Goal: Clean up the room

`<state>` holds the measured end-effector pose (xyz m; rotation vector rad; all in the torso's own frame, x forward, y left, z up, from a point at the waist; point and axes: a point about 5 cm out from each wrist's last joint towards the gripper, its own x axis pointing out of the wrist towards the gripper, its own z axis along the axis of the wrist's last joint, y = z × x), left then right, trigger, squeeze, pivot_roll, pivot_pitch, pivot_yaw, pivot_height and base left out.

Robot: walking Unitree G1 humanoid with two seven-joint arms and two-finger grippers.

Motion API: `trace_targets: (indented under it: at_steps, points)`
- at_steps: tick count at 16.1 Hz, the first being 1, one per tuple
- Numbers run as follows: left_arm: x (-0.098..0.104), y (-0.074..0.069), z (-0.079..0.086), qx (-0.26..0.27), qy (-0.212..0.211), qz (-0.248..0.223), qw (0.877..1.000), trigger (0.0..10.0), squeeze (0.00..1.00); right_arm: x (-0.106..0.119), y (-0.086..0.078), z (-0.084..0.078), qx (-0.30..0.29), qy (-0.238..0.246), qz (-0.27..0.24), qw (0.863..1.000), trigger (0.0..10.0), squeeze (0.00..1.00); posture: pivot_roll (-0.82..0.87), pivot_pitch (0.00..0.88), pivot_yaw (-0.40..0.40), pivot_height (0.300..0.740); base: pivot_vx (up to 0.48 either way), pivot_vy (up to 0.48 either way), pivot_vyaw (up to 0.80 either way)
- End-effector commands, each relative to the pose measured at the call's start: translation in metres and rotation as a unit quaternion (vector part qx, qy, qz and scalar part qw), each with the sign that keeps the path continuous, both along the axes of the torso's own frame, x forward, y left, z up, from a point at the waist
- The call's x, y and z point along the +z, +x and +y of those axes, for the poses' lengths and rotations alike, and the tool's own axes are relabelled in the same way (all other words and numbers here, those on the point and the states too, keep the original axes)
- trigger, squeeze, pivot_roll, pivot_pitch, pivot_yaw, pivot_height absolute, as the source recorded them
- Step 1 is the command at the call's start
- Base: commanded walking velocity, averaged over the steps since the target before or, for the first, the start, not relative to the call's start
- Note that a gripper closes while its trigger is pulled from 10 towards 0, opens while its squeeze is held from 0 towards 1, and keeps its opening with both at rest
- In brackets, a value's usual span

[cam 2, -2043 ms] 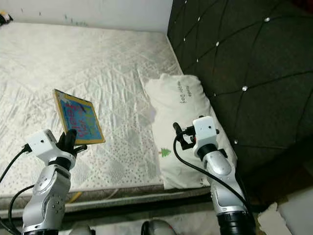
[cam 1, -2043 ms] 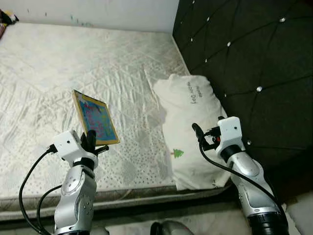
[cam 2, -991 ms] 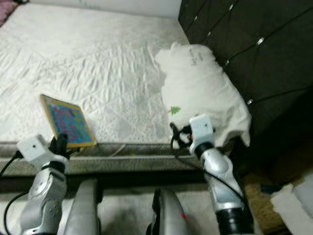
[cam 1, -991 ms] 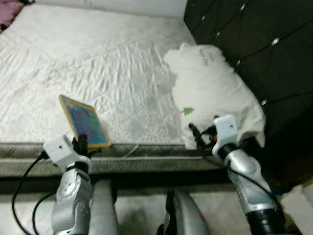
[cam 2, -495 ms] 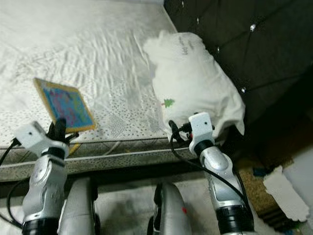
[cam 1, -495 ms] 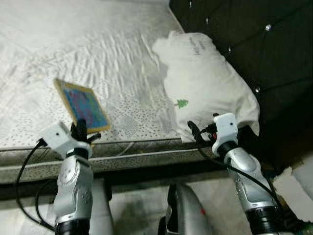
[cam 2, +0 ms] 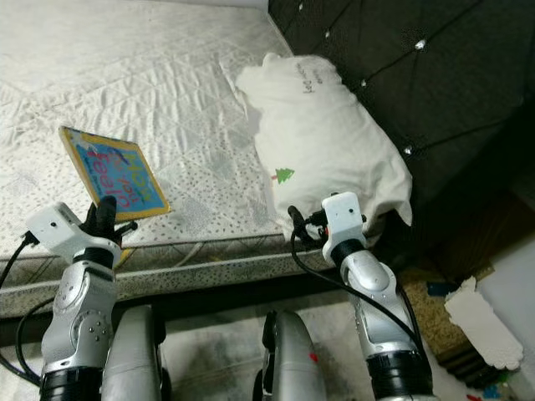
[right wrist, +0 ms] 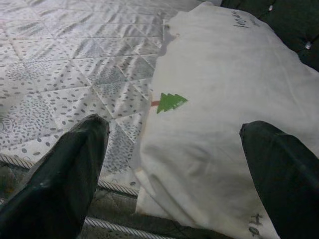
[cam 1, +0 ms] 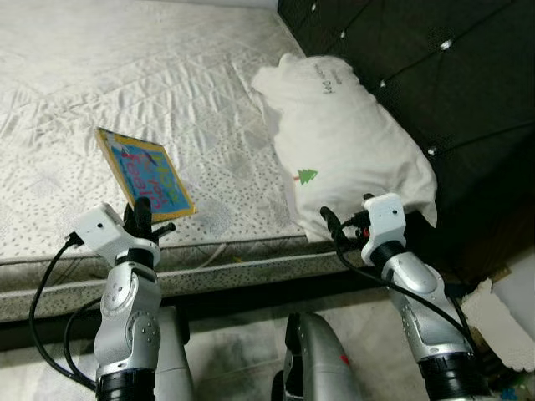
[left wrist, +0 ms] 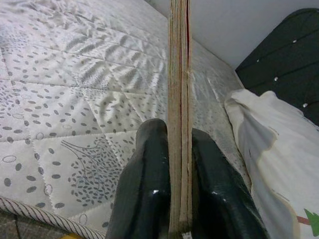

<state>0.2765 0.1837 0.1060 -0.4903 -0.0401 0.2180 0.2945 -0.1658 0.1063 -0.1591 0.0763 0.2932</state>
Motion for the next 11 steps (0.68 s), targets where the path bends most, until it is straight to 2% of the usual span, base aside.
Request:
trace_targets:
  at_steps: [1, 9, 11]
  points:
    - [0.0063, 0.0031, -0.0068, -0.004, -0.009, -0.021, 1.0, 10.0, 0.0, 0.0032, 0.0004, -0.0039, -0.004, -0.003, -0.005, 1.0, 10.0, 0.0, -0.02, 0.099, -0.128, 0.565, 0.326, 0.0, 0.0]
    - [0.0051, 0.0071, -0.0055, -0.011, -0.008, -0.021, 1.0, 10.0, 0.0, 0.0038, 0.0013, -0.0039, -0.008, -0.005, -0.008, 1.0, 10.0, 0.0, -0.03, 0.109, -0.127, 0.565, 0.46, 0.0, 0.0]
    - [0.0043, 0.0097, -0.009, -0.013, -0.015, -0.014, 1.0, 10.0, 0.0, 0.0038, 0.0014, -0.0035, -0.007, -0.005, -0.007, 1.0, 10.0, 0.0, -0.03, 0.11, -0.126, 0.565, 0.187, 0.0, 0.0]
